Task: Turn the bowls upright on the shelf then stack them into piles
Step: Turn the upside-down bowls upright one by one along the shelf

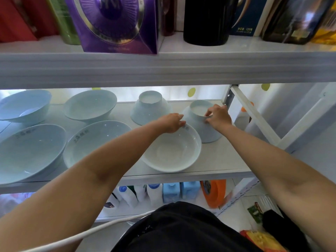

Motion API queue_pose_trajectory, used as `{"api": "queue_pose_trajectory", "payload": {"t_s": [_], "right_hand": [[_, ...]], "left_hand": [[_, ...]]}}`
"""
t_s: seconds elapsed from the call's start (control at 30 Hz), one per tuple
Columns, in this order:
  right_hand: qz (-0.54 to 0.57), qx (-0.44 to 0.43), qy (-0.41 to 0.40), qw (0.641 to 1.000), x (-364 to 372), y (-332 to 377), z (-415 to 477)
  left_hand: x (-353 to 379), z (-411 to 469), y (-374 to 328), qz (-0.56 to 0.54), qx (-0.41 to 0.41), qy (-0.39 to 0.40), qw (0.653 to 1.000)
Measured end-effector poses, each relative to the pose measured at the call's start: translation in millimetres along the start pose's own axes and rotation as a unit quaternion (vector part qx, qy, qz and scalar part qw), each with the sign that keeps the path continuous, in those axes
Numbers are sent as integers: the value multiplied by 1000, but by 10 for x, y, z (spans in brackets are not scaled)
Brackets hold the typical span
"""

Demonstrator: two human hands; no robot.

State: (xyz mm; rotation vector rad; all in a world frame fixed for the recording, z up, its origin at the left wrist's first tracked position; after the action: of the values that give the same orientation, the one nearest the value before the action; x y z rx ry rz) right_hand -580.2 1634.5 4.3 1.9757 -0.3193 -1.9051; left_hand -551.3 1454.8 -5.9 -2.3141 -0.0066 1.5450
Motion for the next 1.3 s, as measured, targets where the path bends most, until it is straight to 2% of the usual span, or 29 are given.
{"api": "queue_pose_trajectory", "payload": {"t_s": [0.1,0.23,0.37,0.43,0.5,0.57,0.6,0.67,0.87,1.13,1.3], "right_hand": [[76,12,16,997,0,-38,42],[142,45,-2,989,-111,-32,78],[306,84,-45,947,-256,1,127],[412,120,-42,902,-258,58,133],[534,151,-25,831,-199,136,139],[643,177,-1,745,-89,216,149],[675,188,12,714,-23,240,148],[705,193,41,681,88,280,113],[699,230,122,666,147,315,5],[731,210,69,646,13,338,-41],[692,237,52,680,127,192,-65]], "left_hand": [[-40,19,23,-27,-12,-1,1000],[-135,68,62,-103,-50,-14,993],[-209,132,74,-197,-78,-49,976],[-228,177,25,-299,-54,-62,951],[-248,175,-135,-357,-7,-71,931],[-307,163,-258,-338,13,-122,933],[-362,147,-291,-307,11,-157,939],[-463,121,-313,-228,3,-208,951],[-455,48,-412,-46,20,-194,980],[-345,64,-553,147,70,-170,972],[-213,195,-480,186,95,-104,972]]}}
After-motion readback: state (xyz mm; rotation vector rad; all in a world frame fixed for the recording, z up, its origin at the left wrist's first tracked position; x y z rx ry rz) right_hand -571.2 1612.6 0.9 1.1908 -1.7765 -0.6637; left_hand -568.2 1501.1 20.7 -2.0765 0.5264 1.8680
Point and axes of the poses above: each hand's wrist, its own z-axis towards the middle knuckle, its own x-axis out of the palm, y = z × x, the point moved 4 cm from there along z, towards the middle knuckle, and after that the axes turned 9 degrees about y, right-handed, at the moved point
